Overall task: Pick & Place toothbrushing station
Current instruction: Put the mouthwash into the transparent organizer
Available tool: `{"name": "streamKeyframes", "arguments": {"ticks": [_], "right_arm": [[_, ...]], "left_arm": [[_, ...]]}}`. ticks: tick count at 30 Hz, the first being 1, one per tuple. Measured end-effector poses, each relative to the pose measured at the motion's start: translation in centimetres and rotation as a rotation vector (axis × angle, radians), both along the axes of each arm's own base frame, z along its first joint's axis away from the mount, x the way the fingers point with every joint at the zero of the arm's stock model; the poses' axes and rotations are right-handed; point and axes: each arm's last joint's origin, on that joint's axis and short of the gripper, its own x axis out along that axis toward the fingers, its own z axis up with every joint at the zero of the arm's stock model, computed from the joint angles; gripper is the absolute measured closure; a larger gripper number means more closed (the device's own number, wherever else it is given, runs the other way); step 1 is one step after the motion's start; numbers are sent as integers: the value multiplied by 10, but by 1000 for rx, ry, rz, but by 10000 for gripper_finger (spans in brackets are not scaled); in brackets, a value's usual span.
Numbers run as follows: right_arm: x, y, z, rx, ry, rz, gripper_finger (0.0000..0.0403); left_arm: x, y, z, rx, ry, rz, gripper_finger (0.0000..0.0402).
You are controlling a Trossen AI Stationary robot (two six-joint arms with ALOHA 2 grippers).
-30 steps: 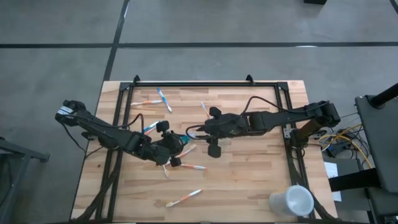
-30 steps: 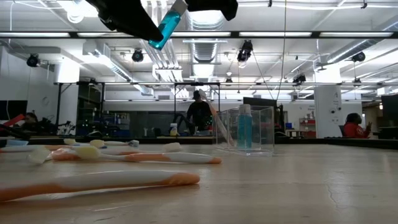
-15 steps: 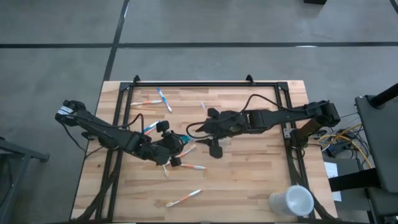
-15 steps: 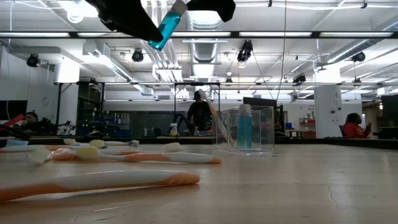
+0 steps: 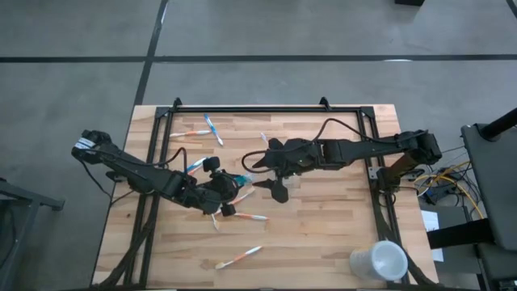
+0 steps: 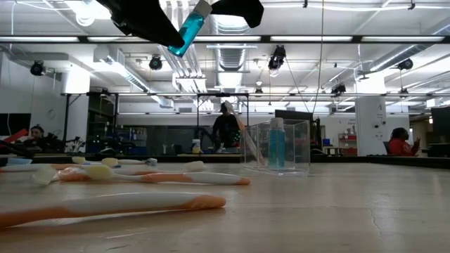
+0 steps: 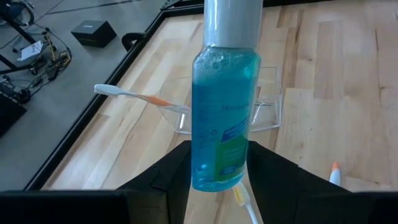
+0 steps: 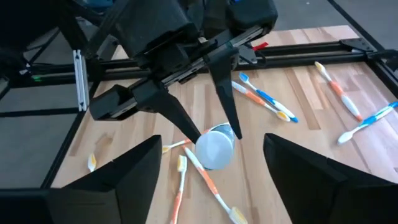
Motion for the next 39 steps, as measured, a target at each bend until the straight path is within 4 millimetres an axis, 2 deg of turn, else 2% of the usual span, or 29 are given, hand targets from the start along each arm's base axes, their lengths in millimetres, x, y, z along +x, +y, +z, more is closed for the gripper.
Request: {"name": "streamKeyframes", "arguments": {"ticks": [11, 30, 39], "right_arm": [[0, 0, 0, 8, 3, -3, 101], [0, 0, -4, 1, 16, 2, 123], [0, 1, -7, 96, 35, -48, 119]], "left_arm": [[0, 0, 0, 0, 0, 0, 248], [0, 0, 0, 0, 0, 0, 248], [0, 0, 0, 0, 0, 0, 248]]}}
